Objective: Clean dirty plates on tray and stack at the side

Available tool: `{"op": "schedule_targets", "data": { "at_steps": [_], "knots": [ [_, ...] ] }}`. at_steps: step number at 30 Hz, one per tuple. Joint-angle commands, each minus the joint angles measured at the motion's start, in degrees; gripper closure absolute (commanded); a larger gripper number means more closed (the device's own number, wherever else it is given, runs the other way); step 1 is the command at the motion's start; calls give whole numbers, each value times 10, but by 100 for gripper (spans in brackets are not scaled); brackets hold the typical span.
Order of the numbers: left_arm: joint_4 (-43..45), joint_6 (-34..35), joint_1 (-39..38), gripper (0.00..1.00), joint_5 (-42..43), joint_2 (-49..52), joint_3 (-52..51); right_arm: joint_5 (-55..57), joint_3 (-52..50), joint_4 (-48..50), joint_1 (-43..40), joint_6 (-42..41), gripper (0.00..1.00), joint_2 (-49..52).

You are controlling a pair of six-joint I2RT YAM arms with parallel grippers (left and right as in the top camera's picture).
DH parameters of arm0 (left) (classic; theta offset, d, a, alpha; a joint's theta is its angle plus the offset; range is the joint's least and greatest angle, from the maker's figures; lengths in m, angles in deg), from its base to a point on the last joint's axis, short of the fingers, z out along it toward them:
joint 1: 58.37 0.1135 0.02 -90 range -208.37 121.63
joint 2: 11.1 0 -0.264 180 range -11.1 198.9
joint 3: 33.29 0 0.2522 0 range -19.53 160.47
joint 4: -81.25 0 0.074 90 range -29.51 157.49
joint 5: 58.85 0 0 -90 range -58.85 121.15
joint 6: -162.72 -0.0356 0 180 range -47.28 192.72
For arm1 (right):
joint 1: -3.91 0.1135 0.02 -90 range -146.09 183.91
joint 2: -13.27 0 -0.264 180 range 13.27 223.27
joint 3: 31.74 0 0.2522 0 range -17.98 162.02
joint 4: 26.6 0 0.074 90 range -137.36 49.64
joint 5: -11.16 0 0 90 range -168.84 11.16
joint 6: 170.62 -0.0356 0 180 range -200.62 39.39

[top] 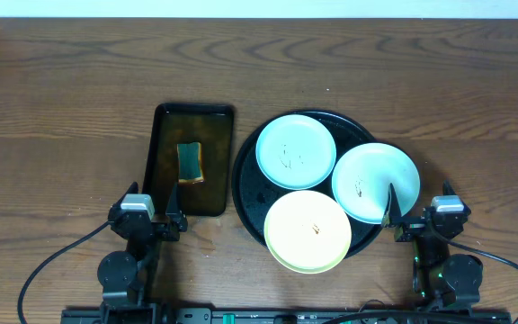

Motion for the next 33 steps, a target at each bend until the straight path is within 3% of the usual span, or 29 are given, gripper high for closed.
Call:
{"op": "schedule_targets", "data": {
  "at_steps": [1, 33],
  "knots": [
    [-8, -5, 2, 20, -2, -4, -16, -3, -1, -2, 3, 9, 1, 3],
    [-8, -3, 2, 20, 0, -4, -16, -7, -1, -2, 3, 2, 1, 3]
  ]
}}
